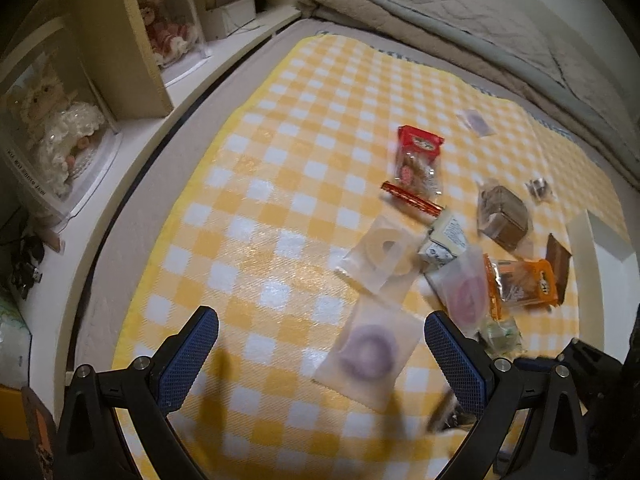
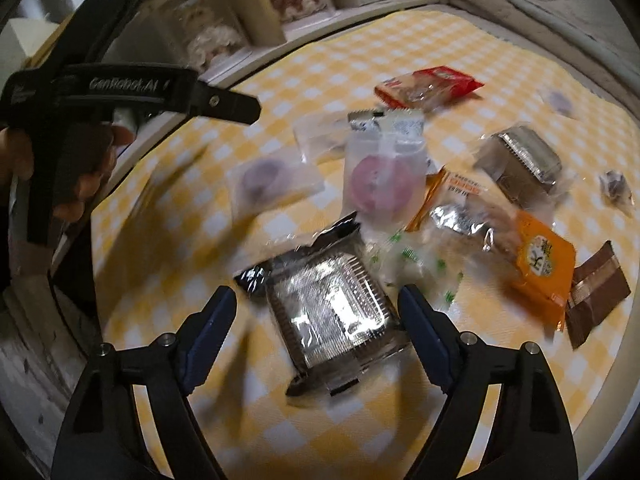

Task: Organize snacks
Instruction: 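Grasp the purple-ring packet with the left tool while the right tool grasps the foil cake, then carry the purple-ring packet and foil cake with both tools over the white tray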

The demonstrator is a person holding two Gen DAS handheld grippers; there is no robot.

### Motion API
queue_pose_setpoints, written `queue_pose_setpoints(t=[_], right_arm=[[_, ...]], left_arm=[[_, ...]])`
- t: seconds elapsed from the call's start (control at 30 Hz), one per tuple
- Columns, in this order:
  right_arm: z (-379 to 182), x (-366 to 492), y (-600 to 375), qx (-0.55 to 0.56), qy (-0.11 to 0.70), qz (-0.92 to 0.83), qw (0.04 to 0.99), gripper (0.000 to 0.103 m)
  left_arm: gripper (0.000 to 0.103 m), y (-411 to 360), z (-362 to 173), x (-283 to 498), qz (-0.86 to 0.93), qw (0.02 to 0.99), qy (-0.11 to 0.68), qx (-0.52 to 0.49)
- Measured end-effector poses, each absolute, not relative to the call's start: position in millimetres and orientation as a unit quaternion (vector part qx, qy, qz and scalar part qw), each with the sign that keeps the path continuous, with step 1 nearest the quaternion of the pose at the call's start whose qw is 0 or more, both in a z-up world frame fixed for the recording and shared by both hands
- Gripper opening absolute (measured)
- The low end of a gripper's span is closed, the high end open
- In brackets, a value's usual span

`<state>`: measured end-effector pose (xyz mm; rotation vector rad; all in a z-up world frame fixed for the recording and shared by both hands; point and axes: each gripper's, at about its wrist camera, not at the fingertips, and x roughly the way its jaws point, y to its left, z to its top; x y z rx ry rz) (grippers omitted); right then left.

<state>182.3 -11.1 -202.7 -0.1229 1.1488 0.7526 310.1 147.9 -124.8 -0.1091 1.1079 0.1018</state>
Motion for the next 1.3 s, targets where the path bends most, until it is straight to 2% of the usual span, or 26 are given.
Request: queue_pose_setpoints(t=[0.17,0.3,0.33,0.4,0.47,0.53,0.67,0.73,0.83,0.9,1.07,1.3], right_arm=[[-205.0,167.2,-7.7,-0.072,0.560,0.382,0.732,0.082],[-205.1,173.5,-6.2,-0.048,0.575,0.346,0.739,0.078],[-205.2,176.3,-6.9,-0.034,0.583,0.329,0.742,0.076],[-208.3,184.1,-4.7,-0.017,0.596,0.301,0.744,0.072],[-214.0,190.3,-0.4,-0.023,0.611,0.274,0.743,0.070],[-216.6,193.2,3.6,-0.035,0.614,0.262,0.743,0.066],[-213.4,193.4,9.8,-0.056,0.616,0.254,0.743,0.062],[-211.0,193.3,10.2,-0.058,0.615,0.253,0.745,0.055],[-207.3,190.8,5.0,-0.055,0.612,0.252,0.748,0.055],[-204.3,190.0,1.2,-0.055,0.607,0.250,0.752,0.055],[-198.4,180.7,-5.9,-0.055,0.600,0.243,0.760,0.054],[-174.8,177.7,-21.4,-0.045,0.573,0.231,0.785,0.054]], left_arm=[[0.103,142.2,-129.9,307.3,-0.001,0.851,0.521,-0.061],[0.103,137.7,-133.4,307.2,-0.008,0.851,0.524,-0.031],[0.101,134.9,-134.9,308.1,-0.014,0.848,0.529,-0.023],[0.089,131.3,-136.8,308.8,-0.024,0.845,0.534,-0.014],[0.070,125.1,-141.8,308.7,-0.030,0.838,0.545,0.015],[0.065,117.3,-148.9,309.4,-0.036,0.827,0.559,0.043],[0.064,101.6,-166.5,316.5,-0.050,0.807,0.581,0.095],[0.062,99.2,-175.1,320.3,-0.043,0.799,0.588,0.117],[0.061,94.6,-180.3,327.8,-0.043,0.799,0.587,0.126],[0.054,92.8,-180.6,328.9,-0.047,0.798,0.587,0.126],[0.048,87.7,-182.2,328.4,-0.062,0.787,0.601,0.121],[0.045,86.1,-156.9,317.7,-0.058,0.806,0.578,0.116]])
